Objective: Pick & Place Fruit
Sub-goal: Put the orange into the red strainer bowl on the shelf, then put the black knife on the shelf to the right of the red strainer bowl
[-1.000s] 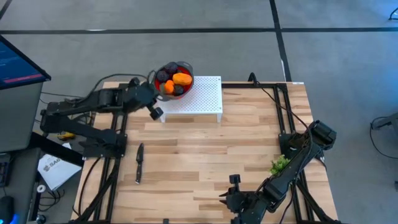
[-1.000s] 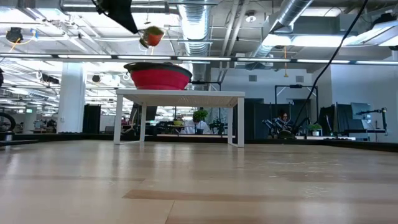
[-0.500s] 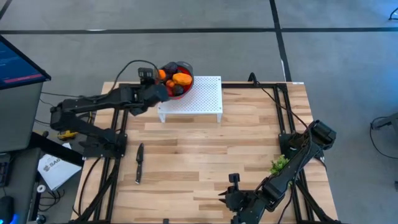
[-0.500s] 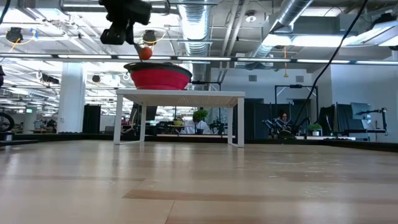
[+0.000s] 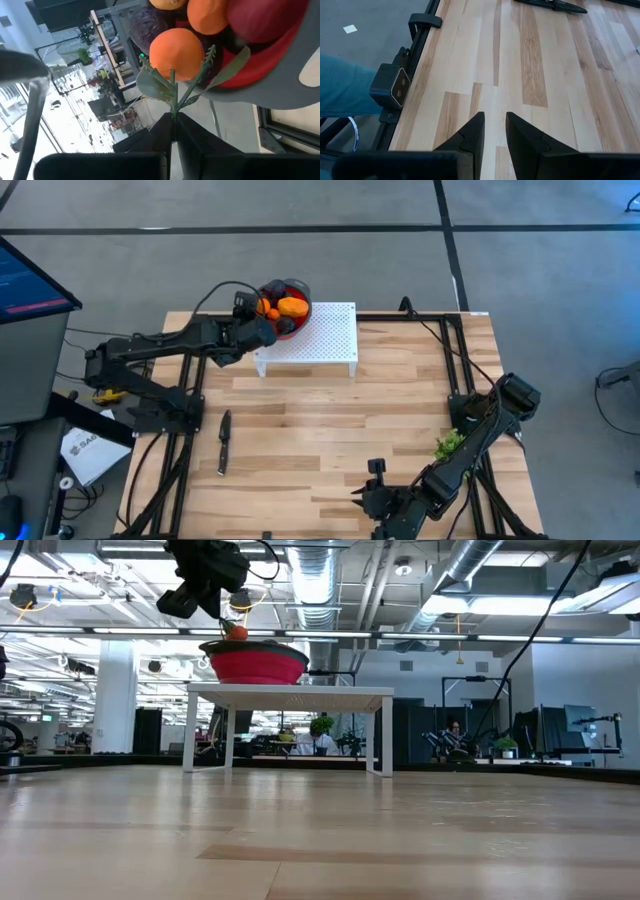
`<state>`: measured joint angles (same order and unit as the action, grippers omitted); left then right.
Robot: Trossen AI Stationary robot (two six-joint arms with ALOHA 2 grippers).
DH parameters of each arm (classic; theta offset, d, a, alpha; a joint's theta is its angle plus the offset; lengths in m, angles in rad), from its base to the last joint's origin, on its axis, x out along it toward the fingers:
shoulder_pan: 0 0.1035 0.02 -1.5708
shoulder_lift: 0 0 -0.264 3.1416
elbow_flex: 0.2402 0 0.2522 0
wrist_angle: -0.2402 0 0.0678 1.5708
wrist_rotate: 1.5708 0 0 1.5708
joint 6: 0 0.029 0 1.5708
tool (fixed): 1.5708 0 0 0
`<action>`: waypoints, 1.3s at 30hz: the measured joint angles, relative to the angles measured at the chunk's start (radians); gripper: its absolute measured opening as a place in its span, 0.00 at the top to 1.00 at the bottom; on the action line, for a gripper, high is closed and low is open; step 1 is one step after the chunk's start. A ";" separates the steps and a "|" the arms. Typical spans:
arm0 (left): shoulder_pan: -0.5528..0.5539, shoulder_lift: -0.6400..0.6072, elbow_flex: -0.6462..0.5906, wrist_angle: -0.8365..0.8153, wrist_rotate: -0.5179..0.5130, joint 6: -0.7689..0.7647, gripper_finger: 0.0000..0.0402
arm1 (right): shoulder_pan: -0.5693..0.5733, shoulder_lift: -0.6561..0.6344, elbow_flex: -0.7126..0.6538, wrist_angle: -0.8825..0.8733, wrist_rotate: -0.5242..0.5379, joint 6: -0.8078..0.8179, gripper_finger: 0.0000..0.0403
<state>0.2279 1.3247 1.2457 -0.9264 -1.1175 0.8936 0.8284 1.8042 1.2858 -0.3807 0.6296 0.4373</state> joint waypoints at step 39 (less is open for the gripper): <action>-0.129 -0.345 -0.038 0.232 0.359 -0.648 0.47 | -0.008 0.000 -0.045 0.134 0.000 -0.028 0.82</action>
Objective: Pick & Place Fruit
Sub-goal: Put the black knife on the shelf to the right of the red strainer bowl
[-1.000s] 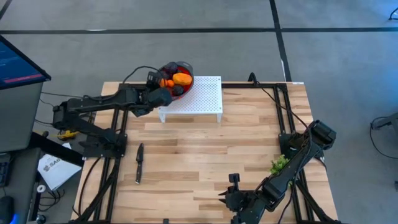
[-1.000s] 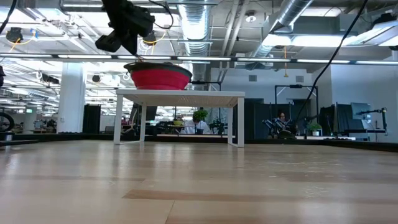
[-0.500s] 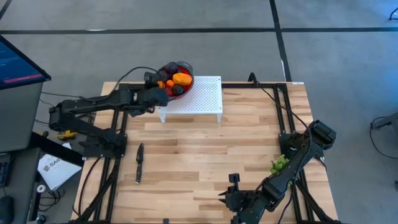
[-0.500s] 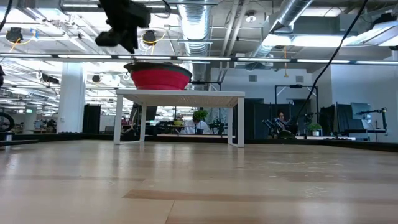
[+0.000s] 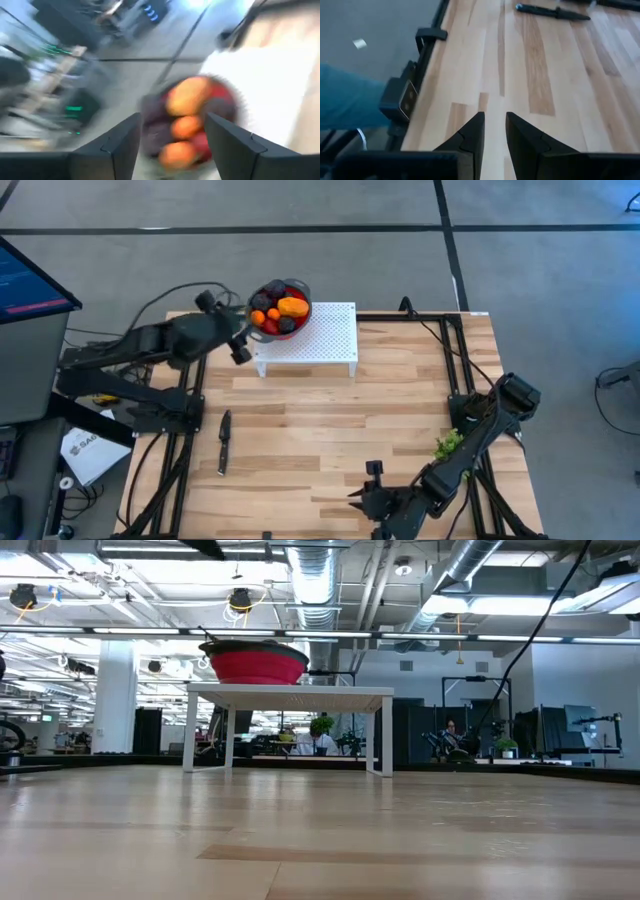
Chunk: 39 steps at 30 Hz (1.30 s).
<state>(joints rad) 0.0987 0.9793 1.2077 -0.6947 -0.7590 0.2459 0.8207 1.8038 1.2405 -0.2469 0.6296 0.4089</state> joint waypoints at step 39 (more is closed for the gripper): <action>-1.005 0.090 -0.759 0.913 -0.142 -0.944 0.99 | -0.315 -0.576 -1.049 1.319 -0.135 -0.202 1.00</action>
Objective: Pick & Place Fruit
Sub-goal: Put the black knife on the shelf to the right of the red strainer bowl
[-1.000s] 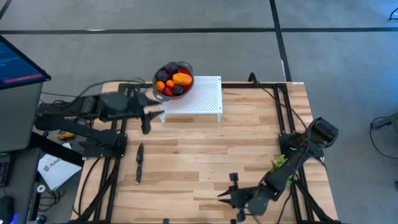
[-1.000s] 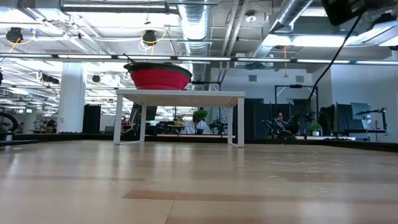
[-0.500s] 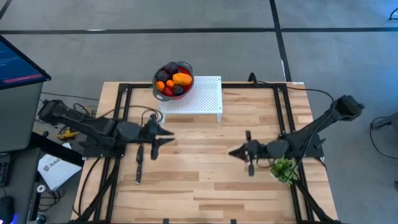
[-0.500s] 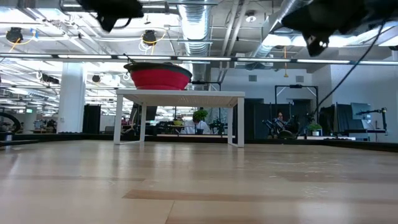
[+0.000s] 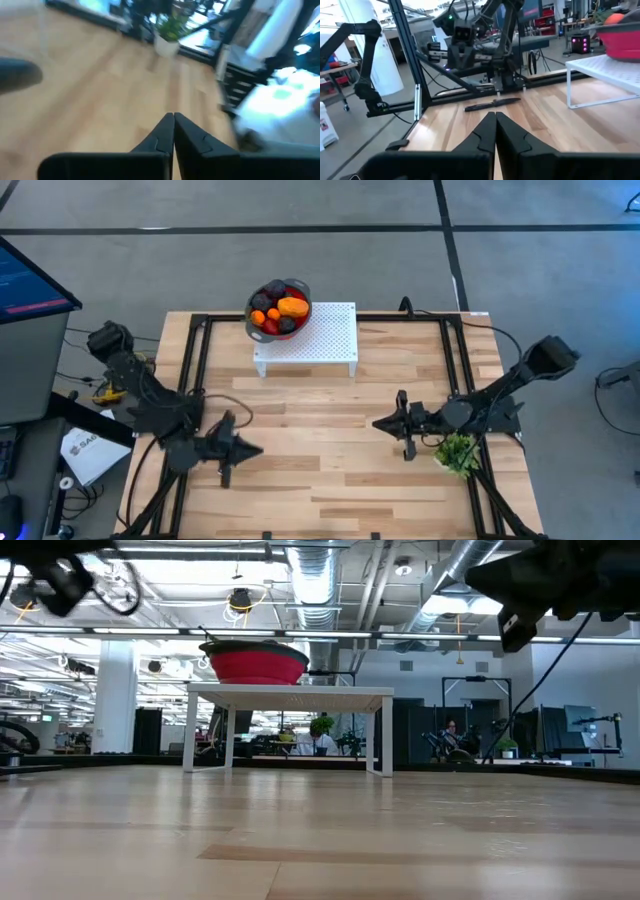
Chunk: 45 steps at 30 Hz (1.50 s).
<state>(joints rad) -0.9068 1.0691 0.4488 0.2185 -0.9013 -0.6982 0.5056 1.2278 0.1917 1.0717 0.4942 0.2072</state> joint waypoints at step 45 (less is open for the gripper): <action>0.088 -0.291 -0.138 -0.528 0.987 -1.087 0.87 | -0.051 0.411 0.164 0.148 -0.010 -0.004 1.00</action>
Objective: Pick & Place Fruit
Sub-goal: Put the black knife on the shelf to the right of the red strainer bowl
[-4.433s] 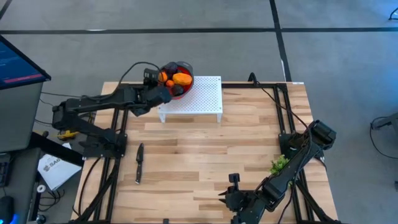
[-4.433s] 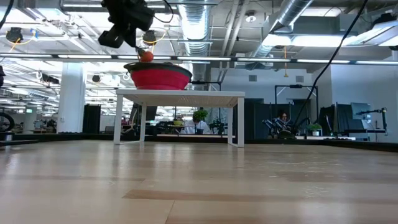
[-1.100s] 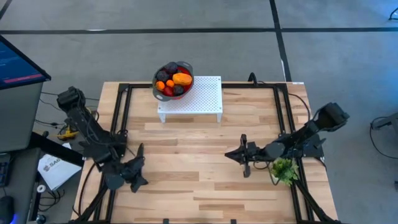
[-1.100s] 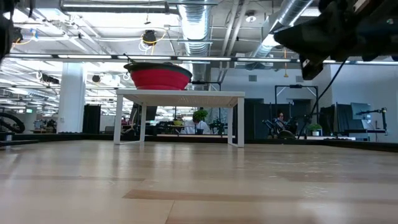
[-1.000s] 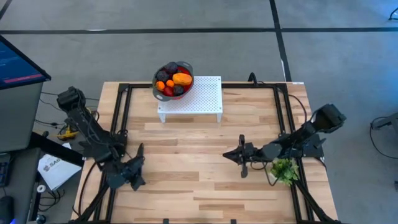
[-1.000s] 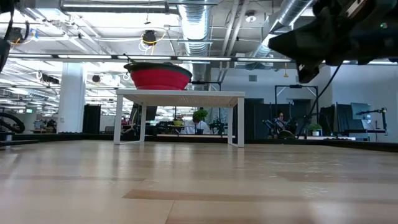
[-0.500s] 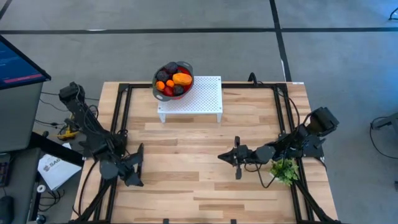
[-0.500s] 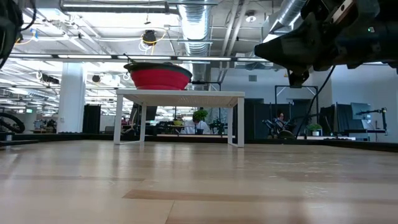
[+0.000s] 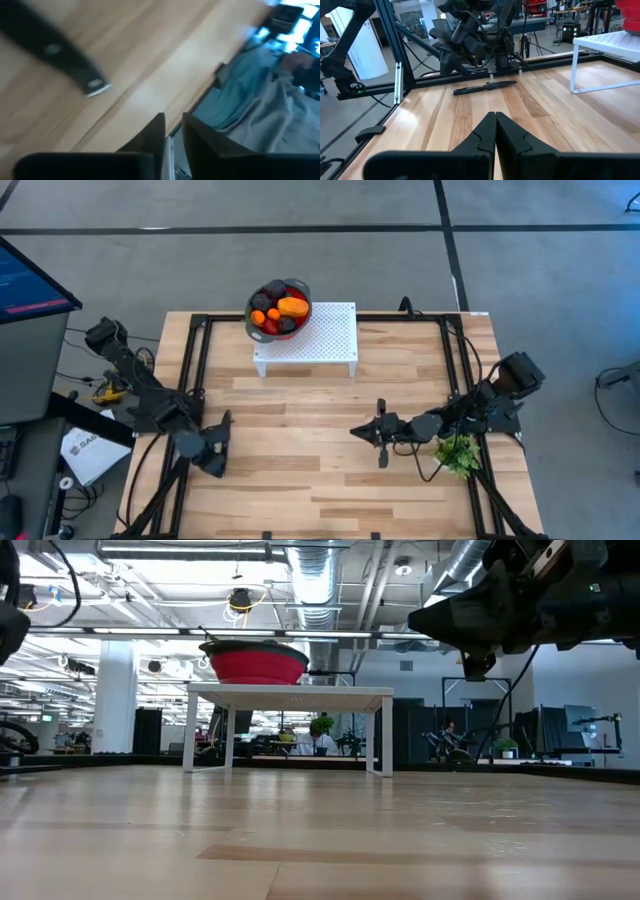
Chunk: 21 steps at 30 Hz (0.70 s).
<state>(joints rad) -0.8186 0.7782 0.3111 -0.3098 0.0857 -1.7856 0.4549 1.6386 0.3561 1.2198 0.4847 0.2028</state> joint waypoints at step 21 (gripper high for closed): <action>0.035 0.056 0.056 -0.338 -0.325 -0.117 0.97 | 0.003 0.000 0.000 -0.001 -0.013 0.000 1.00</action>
<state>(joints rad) -0.7837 0.8341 0.3673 -0.6479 -0.2391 -1.9024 0.4576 1.6382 0.3561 1.2190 0.4713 0.2028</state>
